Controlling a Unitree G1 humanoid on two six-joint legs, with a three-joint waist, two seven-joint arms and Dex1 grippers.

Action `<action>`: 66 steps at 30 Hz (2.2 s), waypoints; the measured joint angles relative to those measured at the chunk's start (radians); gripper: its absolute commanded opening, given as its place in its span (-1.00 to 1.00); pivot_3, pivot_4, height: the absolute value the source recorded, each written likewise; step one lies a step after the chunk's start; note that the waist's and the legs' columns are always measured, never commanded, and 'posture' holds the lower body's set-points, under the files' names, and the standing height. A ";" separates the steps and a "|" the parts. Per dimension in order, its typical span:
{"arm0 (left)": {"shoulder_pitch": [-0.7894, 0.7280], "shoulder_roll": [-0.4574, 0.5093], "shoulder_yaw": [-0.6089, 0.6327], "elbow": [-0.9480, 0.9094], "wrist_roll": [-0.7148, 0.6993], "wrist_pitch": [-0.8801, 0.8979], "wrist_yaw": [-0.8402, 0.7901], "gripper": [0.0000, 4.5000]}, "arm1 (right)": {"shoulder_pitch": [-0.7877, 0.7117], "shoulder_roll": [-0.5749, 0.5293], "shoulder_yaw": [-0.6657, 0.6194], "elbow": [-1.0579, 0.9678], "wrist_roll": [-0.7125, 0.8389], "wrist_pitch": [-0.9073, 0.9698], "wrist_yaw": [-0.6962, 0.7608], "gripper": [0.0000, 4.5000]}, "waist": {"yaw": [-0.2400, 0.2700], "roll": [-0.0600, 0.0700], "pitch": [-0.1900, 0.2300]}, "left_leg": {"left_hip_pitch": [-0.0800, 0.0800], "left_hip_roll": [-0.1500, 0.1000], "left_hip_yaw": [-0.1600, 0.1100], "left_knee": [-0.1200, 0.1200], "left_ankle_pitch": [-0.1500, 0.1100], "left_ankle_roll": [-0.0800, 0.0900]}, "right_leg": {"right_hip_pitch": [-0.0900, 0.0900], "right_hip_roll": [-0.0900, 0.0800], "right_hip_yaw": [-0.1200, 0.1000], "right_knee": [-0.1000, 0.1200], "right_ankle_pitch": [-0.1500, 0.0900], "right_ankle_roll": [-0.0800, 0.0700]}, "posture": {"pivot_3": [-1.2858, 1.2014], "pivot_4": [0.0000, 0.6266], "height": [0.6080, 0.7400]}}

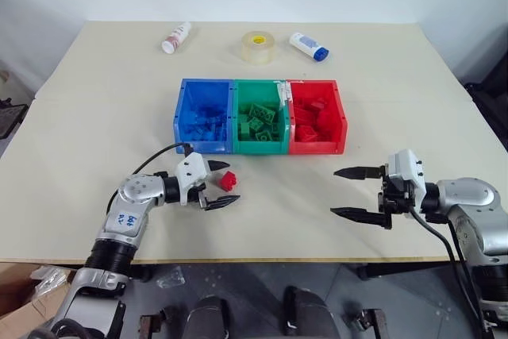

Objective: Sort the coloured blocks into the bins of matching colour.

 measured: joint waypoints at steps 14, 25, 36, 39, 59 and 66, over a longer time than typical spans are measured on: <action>-0.051 -0.001 0.000 0.063 -0.007 -0.028 -0.080 -0.30 | 0.098 0.007 -0.069 -0.070 0.064 -0.002 -0.050 1.00 | 0.000 0.000 0.000 | 0.000 0.000 0.000 0.000 0.000 0.000 | 0.000 0.000 0.000 0.000 0.000 0.000 | 0.03 -0.52 1.00; -0.291 -0.115 0.005 0.081 -0.048 -0.025 -0.095 -0.30 | 0.103 0.035 -0.135 -0.085 0.097 -0.002 -0.147 1.00 | 0.021 0.000 0.000 | -0.001 0.000 -0.001 0.004 0.000 0.001 | 0.001 0.000 0.000 0.000 0.000 0.001 | 0.03 -0.52 1.00; -0.755 -0.364 0.010 0.705 0.037 -0.236 0.058 -0.30 | 0.221 0.083 -0.186 -0.202 0.104 -0.002 -0.258 1.00 | 0.026 -0.001 0.000 | -0.007 -0.002 -0.003 0.007 -0.002 0.004 | 0.001 0.000 -0.001 -0.007 0.003 0.005 | 0.03 -0.52 1.00; -0.850 -0.438 0.023 0.863 0.072 -0.247 0.169 -0.14 | 0.281 0.103 -0.195 -0.252 0.104 -0.002 -0.295 1.00 | 0.027 -0.001 0.001 | -0.010 -0.002 -0.005 0.007 -0.002 0.004 | 0.001 0.000 -0.003 -0.010 0.003 0.005 | 0.03 -0.52 1.00; -0.915 -0.438 0.091 0.964 0.147 -0.302 0.246 0.97 | 0.248 0.117 -0.234 -0.281 0.105 -0.020 -0.373 1.00 | 0.024 -0.001 0.000 | -0.013 -0.002 -0.004 0.010 -0.003 0.006 | 0.000 0.000 -0.002 -0.012 0.004 0.006 | 0.03 -0.52 1.00; -0.830 -0.272 0.139 0.851 0.095 -0.322 0.037 0.97 | 0.097 0.064 -0.187 -0.146 0.100 -0.017 -0.288 1.00 | 0.014 -0.001 0.000 | -0.012 -0.002 -0.004 0.010 -0.003 0.006 | -0.001 0.000 -0.002 -0.007 0.004 0.006 | 0.03 -0.52 1.00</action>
